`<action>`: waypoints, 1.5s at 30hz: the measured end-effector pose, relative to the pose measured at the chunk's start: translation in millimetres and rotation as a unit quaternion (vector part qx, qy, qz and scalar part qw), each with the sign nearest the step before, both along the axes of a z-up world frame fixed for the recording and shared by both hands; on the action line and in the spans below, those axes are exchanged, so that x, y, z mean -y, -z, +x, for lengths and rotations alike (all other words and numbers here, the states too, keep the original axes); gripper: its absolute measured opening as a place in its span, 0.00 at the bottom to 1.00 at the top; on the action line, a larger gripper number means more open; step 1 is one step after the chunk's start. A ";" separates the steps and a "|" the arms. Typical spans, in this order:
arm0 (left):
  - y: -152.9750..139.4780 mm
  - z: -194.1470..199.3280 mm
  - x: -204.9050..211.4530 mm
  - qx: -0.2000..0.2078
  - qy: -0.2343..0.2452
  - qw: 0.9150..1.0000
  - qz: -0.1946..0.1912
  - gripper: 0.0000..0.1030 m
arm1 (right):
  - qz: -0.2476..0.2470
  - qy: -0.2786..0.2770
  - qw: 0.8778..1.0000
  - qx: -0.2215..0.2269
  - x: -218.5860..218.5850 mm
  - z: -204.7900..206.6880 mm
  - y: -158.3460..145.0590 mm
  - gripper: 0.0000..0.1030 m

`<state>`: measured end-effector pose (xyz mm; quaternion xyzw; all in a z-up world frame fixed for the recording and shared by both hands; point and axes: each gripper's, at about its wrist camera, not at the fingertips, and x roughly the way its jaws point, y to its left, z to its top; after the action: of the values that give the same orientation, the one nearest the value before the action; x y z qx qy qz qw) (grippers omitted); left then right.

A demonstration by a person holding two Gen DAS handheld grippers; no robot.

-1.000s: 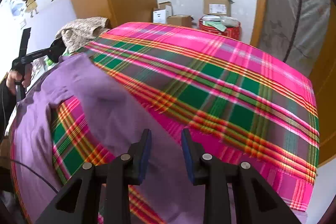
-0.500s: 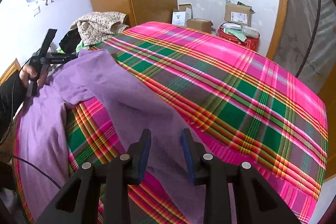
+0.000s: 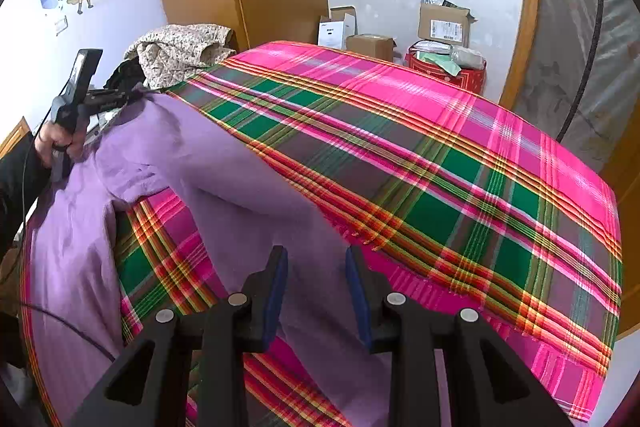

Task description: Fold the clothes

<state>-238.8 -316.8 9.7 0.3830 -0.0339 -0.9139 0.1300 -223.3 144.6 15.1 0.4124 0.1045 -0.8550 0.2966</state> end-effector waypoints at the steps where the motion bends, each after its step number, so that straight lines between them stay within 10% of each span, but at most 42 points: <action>1: -0.4 -3.9 3.6 0.000 -0.006 1.000 0.003 0.12 | -0.001 0.001 1.000 -0.001 -0.4 -0.1 -0.5 0.30; 7: 18.8 -25.1 7.5 0.037 -0.019 0.999 -0.010 0.21 | -0.003 0.009 1.000 0.000 -3.4 1.5 -0.1 0.30; 11: 5.7 -10.4 26.3 0.030 -0.018 0.997 0.073 0.25 | -0.004 0.013 1.000 -0.003 -6.1 4.3 -1.7 0.30; 28: -3.7 178.9 11.0 -0.012 -0.049 0.997 0.063 0.30 | -0.039 0.014 0.999 -0.010 -3.6 49.5 -16.5 0.30; 38: 30.2 248.6 53.9 -0.022 -0.158 0.964 0.214 0.48 | -0.059 -0.022 0.998 -0.011 6.5 116.0 -18.9 0.32; 40: 31.3 246.2 46.8 -0.027 -0.146 0.964 0.221 0.41 | -0.061 -0.022 0.998 -0.009 6.7 124.7 -17.6 0.32; 42: 30.6 242.3 38.9 -0.031 -0.146 0.966 0.212 0.14 | -0.063 -0.018 0.998 -0.009 4.8 131.5 -17.3 0.32; 45: 24.0 245.3 40.1 -0.044 -0.158 0.964 0.209 0.09 | -0.066 -0.006 0.998 -0.010 -2.6 137.6 -18.3 0.32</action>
<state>6.5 -356.9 -14.3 0.3616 0.2244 -0.8846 0.1910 -85.8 147.2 33.5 0.3829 0.0529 -0.8622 0.3274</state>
